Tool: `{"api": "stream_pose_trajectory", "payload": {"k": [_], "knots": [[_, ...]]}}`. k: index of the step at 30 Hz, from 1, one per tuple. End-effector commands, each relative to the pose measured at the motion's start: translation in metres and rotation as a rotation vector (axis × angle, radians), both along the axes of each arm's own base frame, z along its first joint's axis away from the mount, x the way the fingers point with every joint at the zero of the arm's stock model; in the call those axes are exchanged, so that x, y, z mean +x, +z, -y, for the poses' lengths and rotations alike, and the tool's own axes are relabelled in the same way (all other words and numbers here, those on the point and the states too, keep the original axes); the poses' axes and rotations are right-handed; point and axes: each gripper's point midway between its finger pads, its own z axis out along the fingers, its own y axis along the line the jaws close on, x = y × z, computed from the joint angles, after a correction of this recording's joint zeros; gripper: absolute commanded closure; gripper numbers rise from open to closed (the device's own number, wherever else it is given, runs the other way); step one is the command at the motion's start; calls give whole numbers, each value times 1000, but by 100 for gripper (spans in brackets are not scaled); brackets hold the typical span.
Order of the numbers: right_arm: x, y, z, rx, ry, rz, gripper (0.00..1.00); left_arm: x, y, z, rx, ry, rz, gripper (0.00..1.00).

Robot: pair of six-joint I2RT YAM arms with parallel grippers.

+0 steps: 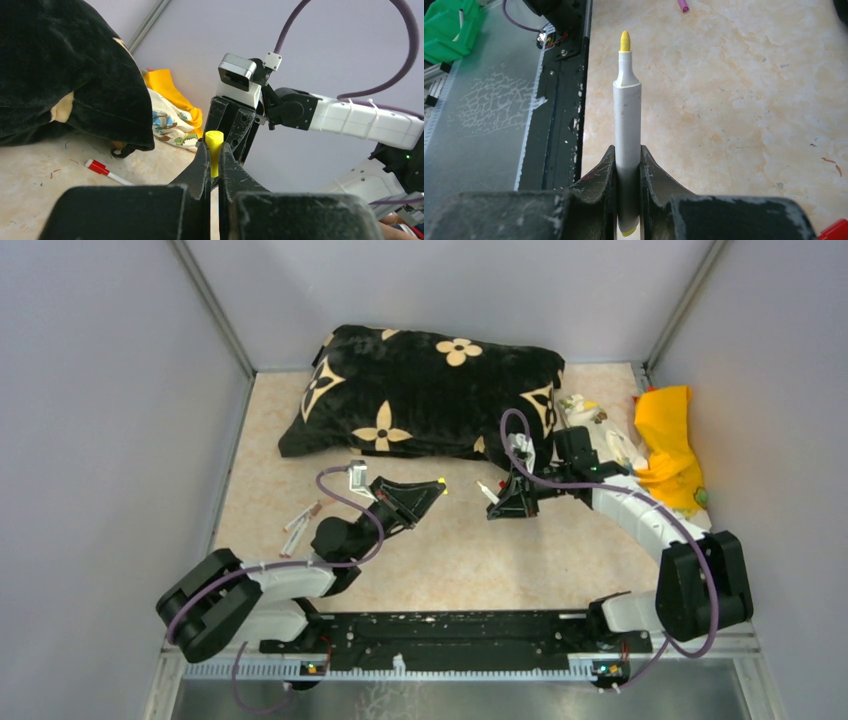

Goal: Insert the pens into the pen caps
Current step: Insert the pen cap onto the pen.

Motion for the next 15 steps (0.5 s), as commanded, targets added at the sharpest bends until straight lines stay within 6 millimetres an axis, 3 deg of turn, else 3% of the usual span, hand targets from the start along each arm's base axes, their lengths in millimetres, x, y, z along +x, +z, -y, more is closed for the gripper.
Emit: {"api": "stream_pose_trajectory", "payload": {"k": [1, 7, 15], "knots": [[15, 21, -6, 63, -59, 41, 100, 10, 19, -4, -92, 59, -15, 100], [16, 36, -16, 137, -96, -6, 100, 20, 25, -9, -196, 112, -46, 100], [0, 37, -40, 130, -78, -68, 100, 26, 25, 5, -224, 145, -43, 100]]}}
